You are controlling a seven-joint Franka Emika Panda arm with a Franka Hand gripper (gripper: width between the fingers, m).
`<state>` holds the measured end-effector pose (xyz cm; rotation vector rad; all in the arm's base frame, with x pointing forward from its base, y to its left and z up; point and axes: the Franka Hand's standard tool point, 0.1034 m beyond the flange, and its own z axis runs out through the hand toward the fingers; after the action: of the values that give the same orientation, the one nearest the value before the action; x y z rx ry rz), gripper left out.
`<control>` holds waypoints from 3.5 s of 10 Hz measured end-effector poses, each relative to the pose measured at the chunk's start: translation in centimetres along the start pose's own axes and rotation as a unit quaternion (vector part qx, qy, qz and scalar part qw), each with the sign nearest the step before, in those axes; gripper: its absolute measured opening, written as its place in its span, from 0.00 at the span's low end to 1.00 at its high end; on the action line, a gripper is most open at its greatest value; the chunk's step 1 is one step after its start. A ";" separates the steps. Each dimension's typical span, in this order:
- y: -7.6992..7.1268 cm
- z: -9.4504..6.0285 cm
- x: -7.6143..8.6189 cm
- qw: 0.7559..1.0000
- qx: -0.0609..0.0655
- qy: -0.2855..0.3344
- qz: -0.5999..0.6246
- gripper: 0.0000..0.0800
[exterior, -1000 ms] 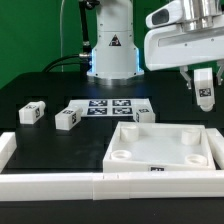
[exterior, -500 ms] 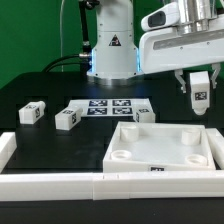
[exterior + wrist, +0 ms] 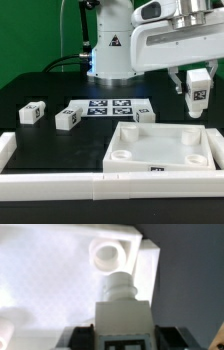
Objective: Assemble one leg
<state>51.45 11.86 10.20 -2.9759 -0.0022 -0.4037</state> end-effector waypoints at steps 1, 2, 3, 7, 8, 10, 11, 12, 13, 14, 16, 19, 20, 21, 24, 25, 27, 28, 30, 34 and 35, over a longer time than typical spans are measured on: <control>0.3 -0.1 0.3 1.000 -0.005 0.023 -0.001 0.36; 0.4 0.0 0.1 1.000 -0.007 0.030 -0.001 0.36; 0.4 0.0 0.0 1.000 -0.007 0.028 -0.001 0.36; 0.8 0.9 2.3 0.998 -0.011 0.059 -0.018 0.36; 0.9 1.4 2.9 0.998 -0.010 0.055 -0.019 0.36; 1.1 1.5 3.7 0.998 -0.010 0.063 -0.018 0.36; 1.4 1.5 3.6 0.997 -0.014 0.074 -0.018 0.36; 1.4 1.5 3.7 0.997 -0.014 0.075 -0.018 0.36; 1.6 1.4 3.8 0.996 -0.017 0.089 -0.018 0.36; 1.6 1.5 4.0 0.995 -0.019 0.096 -0.018 0.36; 1.9 2.2 4.8 0.994 -0.020 0.104 -0.015 0.36; 2.4 3.4 6.6 0.994 -0.021 0.110 -0.017 0.36; 2.6 3.8 7.2 0.993 -0.021 0.112 -0.019 0.36; 2.8 4.1 7.5 0.993 -0.021 0.112 -0.021 0.36; 2.8 4.2 7.3 0.993 -0.022 0.111 -0.021 0.36; 2.7 4.2 7.3 0.993 -0.021 0.110 -0.021 0.36; 2.7 4.5 7.4 0.993 -0.021 0.110 -0.022 0.36; 2.7 4.5 7.5 0.993 -0.022 0.114 -0.022 0.36; 2.8 4.6 7.6 0.992 -0.024 0.122 -0.021 0.36; 3.3 5.3 7.4 0.990 -0.030 0.137 -0.020 0.36; 3.4 5.7 7.1 0.990 -0.031 0.134 -0.019 0.36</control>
Offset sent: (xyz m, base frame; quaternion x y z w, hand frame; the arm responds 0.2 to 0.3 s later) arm 0.0000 0.0000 0.0000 0.0000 0.0000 0.0000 1.0000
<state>59.91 9.13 6.14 -2.9601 -0.0198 -0.8191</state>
